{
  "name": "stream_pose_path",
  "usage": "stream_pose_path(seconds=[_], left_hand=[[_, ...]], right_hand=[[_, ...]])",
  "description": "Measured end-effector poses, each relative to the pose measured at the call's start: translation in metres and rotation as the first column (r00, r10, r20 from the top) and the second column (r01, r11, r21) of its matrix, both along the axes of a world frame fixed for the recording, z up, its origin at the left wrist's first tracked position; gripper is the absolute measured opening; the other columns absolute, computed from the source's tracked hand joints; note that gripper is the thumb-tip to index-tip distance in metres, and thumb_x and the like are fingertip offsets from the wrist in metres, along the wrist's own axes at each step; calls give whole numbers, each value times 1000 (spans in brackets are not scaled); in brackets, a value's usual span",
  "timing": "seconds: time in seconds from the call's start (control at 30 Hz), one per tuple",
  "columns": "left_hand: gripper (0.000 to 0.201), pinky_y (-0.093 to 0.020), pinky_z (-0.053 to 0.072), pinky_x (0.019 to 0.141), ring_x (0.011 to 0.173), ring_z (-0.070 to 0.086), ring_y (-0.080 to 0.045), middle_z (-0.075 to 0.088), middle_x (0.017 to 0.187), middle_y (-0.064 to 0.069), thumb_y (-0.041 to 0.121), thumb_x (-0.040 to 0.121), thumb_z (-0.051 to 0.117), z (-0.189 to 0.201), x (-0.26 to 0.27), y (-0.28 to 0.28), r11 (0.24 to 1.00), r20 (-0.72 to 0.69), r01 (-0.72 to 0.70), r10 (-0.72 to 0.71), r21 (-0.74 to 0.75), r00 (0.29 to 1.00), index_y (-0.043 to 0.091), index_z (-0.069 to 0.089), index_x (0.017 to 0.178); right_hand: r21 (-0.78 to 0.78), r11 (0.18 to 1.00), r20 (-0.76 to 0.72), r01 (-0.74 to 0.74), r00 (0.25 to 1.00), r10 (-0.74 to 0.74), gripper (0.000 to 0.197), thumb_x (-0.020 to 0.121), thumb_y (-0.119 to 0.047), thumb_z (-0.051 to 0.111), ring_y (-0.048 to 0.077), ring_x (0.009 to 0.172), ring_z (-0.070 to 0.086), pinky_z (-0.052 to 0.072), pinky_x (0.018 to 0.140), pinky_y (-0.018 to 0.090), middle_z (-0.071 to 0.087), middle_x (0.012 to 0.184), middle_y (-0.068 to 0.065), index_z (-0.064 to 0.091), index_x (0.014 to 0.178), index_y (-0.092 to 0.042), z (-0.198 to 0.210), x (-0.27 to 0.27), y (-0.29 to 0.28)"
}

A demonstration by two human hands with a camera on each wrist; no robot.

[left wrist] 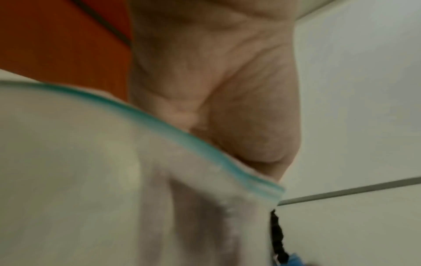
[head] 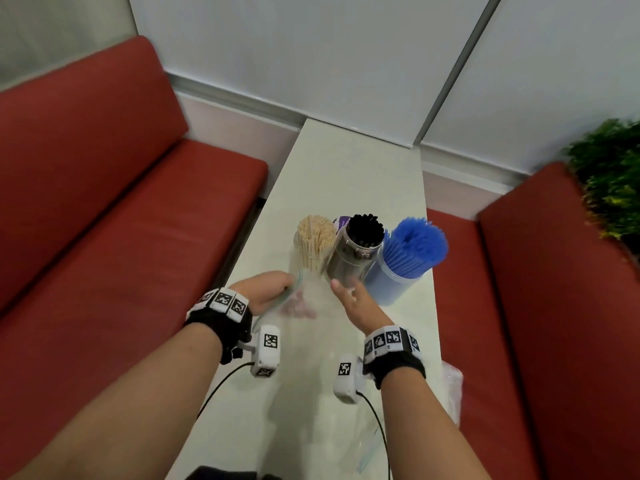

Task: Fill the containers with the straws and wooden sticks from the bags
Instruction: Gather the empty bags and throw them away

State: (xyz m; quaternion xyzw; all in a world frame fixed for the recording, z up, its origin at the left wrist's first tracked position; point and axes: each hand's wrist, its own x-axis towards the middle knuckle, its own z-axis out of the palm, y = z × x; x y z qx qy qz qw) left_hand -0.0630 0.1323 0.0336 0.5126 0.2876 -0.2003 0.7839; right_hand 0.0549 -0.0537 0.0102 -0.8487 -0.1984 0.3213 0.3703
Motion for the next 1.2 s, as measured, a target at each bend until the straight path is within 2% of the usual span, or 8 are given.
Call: stream_pose_path(seconds=[0.13,0.23,0.4,0.57,0.73,0.97,1.03,1.2], left_hand=[[24,-52,49,96,61,64,-23,66,68,-10,19,88,53,22,3,-2,904,162,-187,265,-386,950,6,71,78],[34,-36,55,63,42,43,-15,48,50,3,35,88,57,32,8,-11,782,165,-243,401,-574,901,17,57,60],[74,-27,33,50,52,33,-15,38,59,3,92,64,49,47,2,-5,938,281,-105,204,-329,938,20,59,82],[33,-24,36,40,40,34,-11,38,57,3,46,88,64,51,1,-8,926,319,-288,204,244,926,14,62,94],[25,-24,47,42,37,47,-14,49,56,-4,20,100,50,66,-4,8,775,510,-556,363,299,780,8,67,87],[39,-21,27,39,39,31,-7,34,42,11,53,88,61,84,8,-16,553,636,-587,128,592,761,19,69,70],[49,-19,25,42,40,30,-5,32,42,11,63,83,62,95,10,-22,487,614,-494,-117,721,780,17,69,68],[52,-22,31,50,45,37,-7,39,48,7,76,78,53,131,17,-48,412,371,-141,-557,900,743,28,72,69]], right_hand=[[72,928,-225,365,912,-342,119,72,-83,59,33,150,28,29,119,56,22,166,5,8,161,-23,5,-13,-7],[138,856,-530,498,768,-361,77,84,-59,73,32,115,65,53,98,54,65,131,5,49,143,-16,11,-21,-8],[420,611,-464,671,737,-491,21,101,-14,59,27,92,64,55,90,45,68,107,14,63,118,-2,27,-18,-20],[506,581,-173,638,735,-656,14,100,-25,59,17,62,49,41,53,25,57,70,-4,66,90,-17,36,-20,-44],[501,493,-125,711,623,-772,35,94,-38,65,13,50,36,33,53,30,42,51,-10,55,67,-18,29,-21,-71],[296,571,57,766,582,-811,20,96,-25,64,33,93,60,49,82,41,66,103,13,61,109,-10,26,-36,-85],[240,600,169,763,576,-800,64,85,-19,74,37,121,52,44,101,51,50,139,18,42,140,-17,38,-37,-88],[174,978,222,119,962,-156,106,70,-36,88,7,145,32,25,120,38,41,154,-16,25,155,-35,76,-32,-75]])
